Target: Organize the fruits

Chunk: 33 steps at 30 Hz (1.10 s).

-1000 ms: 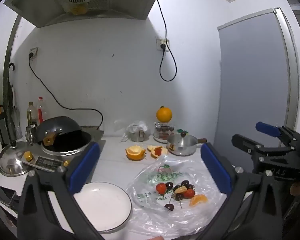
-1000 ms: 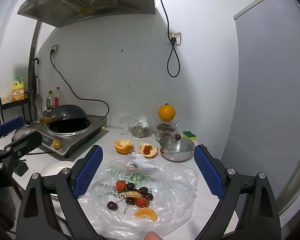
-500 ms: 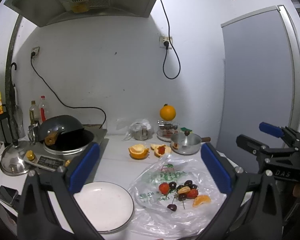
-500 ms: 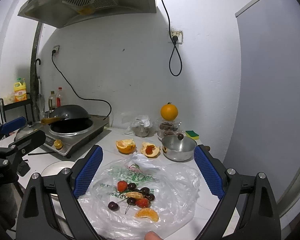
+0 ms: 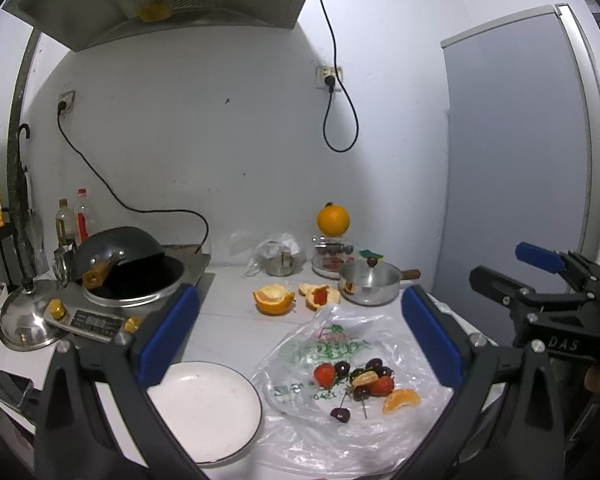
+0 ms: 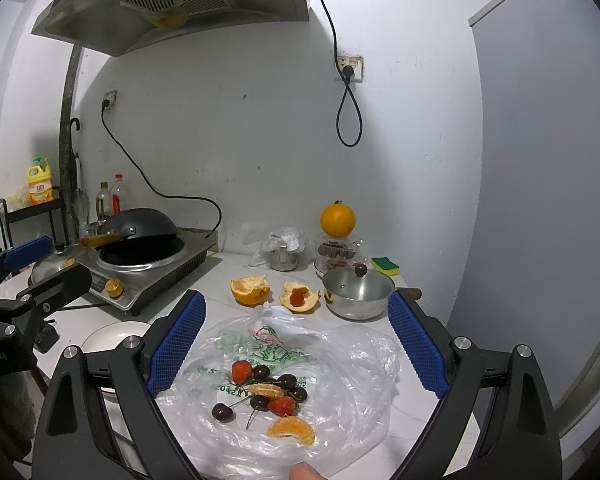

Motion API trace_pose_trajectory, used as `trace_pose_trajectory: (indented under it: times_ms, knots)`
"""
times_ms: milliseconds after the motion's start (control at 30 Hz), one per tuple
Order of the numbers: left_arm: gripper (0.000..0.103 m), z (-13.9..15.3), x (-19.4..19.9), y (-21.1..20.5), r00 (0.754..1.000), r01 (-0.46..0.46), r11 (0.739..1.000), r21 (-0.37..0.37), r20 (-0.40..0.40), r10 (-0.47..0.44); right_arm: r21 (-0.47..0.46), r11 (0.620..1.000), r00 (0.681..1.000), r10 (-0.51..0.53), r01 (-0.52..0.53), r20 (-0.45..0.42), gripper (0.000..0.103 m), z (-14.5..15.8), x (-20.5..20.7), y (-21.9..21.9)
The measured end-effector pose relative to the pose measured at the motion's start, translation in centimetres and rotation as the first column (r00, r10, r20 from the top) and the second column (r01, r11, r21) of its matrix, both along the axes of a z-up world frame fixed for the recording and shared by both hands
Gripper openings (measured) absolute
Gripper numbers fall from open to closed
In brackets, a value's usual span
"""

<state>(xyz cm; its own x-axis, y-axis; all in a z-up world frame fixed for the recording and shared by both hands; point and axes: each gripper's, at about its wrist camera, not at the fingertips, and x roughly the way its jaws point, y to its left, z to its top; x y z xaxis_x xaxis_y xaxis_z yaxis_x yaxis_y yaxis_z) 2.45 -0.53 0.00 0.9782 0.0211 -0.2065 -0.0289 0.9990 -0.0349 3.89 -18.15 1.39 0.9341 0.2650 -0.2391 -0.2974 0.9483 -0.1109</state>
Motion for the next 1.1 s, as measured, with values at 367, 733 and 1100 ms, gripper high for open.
trace_pose_trajectory:
  times_ms: [367, 733, 1100]
  knots:
    - [0.102, -0.03, 0.19, -0.03, 1.000, -0.004, 1.000, 0.001, 0.004, 0.004, 0.002, 1.000, 1.000, 0.002, -0.002, -0.003, 0.095, 0.19, 0.35, -0.08]
    - [0.102, 0.08, 0.09, -0.01, 1.000, -0.006, 1.000, 0.001, 0.010, 0.006, 0.002, 1.000, 1.000, 0.003, -0.003, -0.005, 0.094, 0.22, 0.44, -0.16]
    - [0.102, 0.07, 0.12, -0.05, 1.000, -0.007, 1.000, 0.001, 0.009, 0.007, 0.002, 1.000, 1.000, 0.004, -0.004, -0.007, 0.095, 0.24, 0.53, -0.18]
